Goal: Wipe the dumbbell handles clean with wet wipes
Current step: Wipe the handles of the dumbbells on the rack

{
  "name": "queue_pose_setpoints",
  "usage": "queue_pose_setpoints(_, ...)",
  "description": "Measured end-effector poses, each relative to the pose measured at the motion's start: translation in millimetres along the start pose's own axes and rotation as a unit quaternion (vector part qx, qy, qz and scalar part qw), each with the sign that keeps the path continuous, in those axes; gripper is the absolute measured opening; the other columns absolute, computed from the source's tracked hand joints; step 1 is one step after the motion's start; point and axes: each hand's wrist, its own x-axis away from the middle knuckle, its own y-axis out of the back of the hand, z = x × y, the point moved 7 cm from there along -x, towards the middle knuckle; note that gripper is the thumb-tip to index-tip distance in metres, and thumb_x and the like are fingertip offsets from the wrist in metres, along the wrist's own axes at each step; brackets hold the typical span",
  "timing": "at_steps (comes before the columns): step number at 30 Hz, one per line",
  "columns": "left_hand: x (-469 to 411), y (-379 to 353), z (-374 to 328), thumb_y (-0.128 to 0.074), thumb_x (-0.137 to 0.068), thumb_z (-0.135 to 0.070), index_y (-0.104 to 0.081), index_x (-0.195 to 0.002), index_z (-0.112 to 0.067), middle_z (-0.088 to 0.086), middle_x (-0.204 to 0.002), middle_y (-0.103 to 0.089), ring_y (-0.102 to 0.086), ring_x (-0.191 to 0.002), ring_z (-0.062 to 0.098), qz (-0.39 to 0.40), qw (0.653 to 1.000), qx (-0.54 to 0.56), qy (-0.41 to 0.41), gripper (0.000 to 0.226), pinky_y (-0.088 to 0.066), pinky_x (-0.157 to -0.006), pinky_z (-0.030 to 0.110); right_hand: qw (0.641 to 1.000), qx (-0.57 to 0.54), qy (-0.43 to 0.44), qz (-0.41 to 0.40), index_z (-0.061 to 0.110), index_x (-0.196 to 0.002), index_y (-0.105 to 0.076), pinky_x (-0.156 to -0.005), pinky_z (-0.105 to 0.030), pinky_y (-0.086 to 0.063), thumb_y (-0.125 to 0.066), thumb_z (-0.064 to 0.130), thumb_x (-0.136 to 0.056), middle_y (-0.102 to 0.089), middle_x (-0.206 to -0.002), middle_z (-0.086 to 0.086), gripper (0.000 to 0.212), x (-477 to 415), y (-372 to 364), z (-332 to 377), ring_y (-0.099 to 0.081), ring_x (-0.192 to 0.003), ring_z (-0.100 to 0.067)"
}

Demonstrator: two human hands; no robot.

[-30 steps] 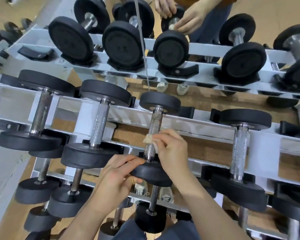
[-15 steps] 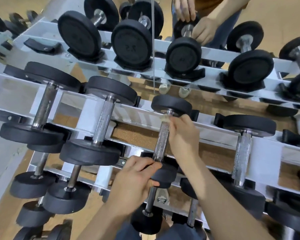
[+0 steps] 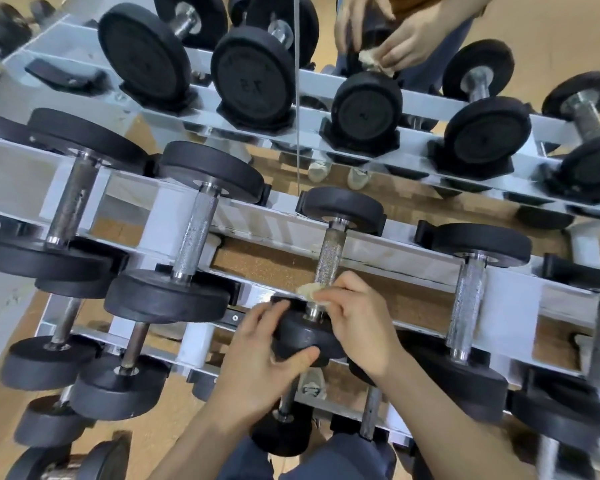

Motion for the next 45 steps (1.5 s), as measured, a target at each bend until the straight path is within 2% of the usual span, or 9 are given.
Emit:
queue_pose_setpoints(3,1.4,-9.2,6.9,-0.069,-0.063,-0.074,-0.026,-0.149,-0.035,-0.015,-0.135,-0.052,-0.051,-0.122,0.003,0.005,0.988,0.124,0.094,0.103,-0.045,-0.103,0.032,0.994,-0.013,-0.047,-0.097,0.000,-0.094,-0.069,-0.059,-0.028,-0.041,-0.057,0.013,-0.090,-0.047,-0.077,0.002,0.018,-32.5,17.5,-16.0,-0.046,-0.066,-0.015)
queue_pose_setpoints(6,0.8,-17.0,7.2,-0.081,-0.071,-0.048,-0.040,-0.135,-0.029,-0.025,-0.107,-0.061,-0.055,-0.102,-0.003,-0.028,0.961,0.210,0.180,0.078,-0.043,-0.091,0.020,0.982,0.038,-0.099,-0.155,0.007,-0.099,-0.073,-0.066,-0.038,-0.050,-0.063,0.008,-0.089,-0.060,-0.087,-0.005,0.014,-51.8,28.5,-28.6,-0.058,-0.077,-0.024)
queue_pose_setpoints(11,0.6,-18.6,-9.9,-0.082,-0.053,-0.059,-0.057,-0.109,-0.029,-0.014,-0.100,-0.064,-0.060,-0.096,0.000,-0.095,0.976,0.113,0.160,0.068,-0.047,-0.077,0.013,1.000,0.018,-0.013,-0.017,0.012,-0.086,-0.074,-0.064,-0.030,-0.050,-0.068,-0.001,-0.080,-0.064,-0.087,-0.002,0.016,-8.0,7.0,-1.1,-0.061,-0.074,-0.022)
queue_pose_setpoints(16,9.4,-26.8,-41.8,-0.054,-0.044,-0.078,-0.051,-0.118,-0.001,0.007,-0.106,-0.051,-0.049,-0.105,0.027,-0.174,0.976,-0.015,0.133,0.108,-0.049,-0.088,0.039,0.987,0.053,-0.049,-0.140,0.008,-0.097,-0.074,-0.065,-0.021,-0.040,-0.068,0.004,-0.084,-0.062,-0.088,-0.005,0.015,-45.1,50.0,-26.0,-0.058,-0.073,-0.019)
queue_pose_setpoints(21,7.9,-25.6,-41.7,-0.062,-0.046,-0.070,-0.053,-0.113,0.009,0.012,-0.096,-0.051,-0.052,-0.091,0.033,-0.215,0.970,-0.030,0.109,0.104,-0.052,-0.080,0.045,0.994,0.086,0.011,0.068,0.013,-0.095,-0.076,-0.062,-0.031,-0.050,-0.066,0.003,-0.082,-0.059,-0.087,-0.003,0.020,-0.1,10.5,-1.9,-0.059,-0.072,-0.025)
queue_pose_setpoints(26,9.5,-30.0,-44.4,-0.051,-0.049,-0.079,-0.050,-0.121,0.003,0.008,-0.106,-0.046,-0.045,-0.103,0.027,-0.181,0.975,-0.035,0.125,0.109,-0.045,-0.090,0.037,0.989,0.104,-0.050,-0.092,0.009,-0.096,-0.075,-0.067,-0.020,-0.042,-0.067,0.009,-0.087,-0.061,-0.088,0.000,0.012,-51.6,43.7,-22.1,-0.059,-0.077,-0.020)
queue_pose_setpoints(34,11.5,-31.7,-48.2,-0.074,-0.057,-0.067,-0.043,-0.127,-0.005,0.001,-0.111,-0.036,-0.038,-0.106,0.019,-0.153,0.980,0.008,0.130,0.098,-0.040,-0.093,0.028,0.871,0.278,0.083,0.397,0.022,-0.097,-0.070,-0.079,-0.036,-0.054,-0.052,0.004,-0.080,-0.064,-0.096,-0.002,0.030,-20.8,-17.2,6.2,-0.064,-0.091,-0.025)
queue_pose_setpoints(39,13.9,-30.4,-49.3,-0.073,-0.059,-0.071,-0.038,-0.134,-0.008,0.001,-0.118,-0.036,-0.037,-0.114,0.017,-0.150,0.977,0.011,0.150,0.104,-0.039,-0.099,0.028,0.848,0.366,0.187,0.335,0.013,-0.109,-0.064,-0.074,-0.032,-0.048,-0.050,0.006,-0.091,-0.050,-0.111,-0.003,0.024,-34.7,-22.4,31.2,-0.059,-0.100,-0.025)
queue_pose_setpoints(45,10.5,-18.2,-47.3,-0.062,-0.066,-0.078,-0.036,-0.127,-0.015,-0.002,-0.117,-0.038,-0.040,-0.116,0.017,-0.102,0.981,-0.046,0.155,0.092,-0.041,-0.097,0.029,0.942,0.328,0.072,0.014,0.002,-0.082,-0.068,-0.052,-0.027,-0.037,-0.071,-0.008,-0.066,-0.056,-0.085,-0.012,0.019,-71.6,28.0,-2.2,-0.058,-0.070,-0.031)
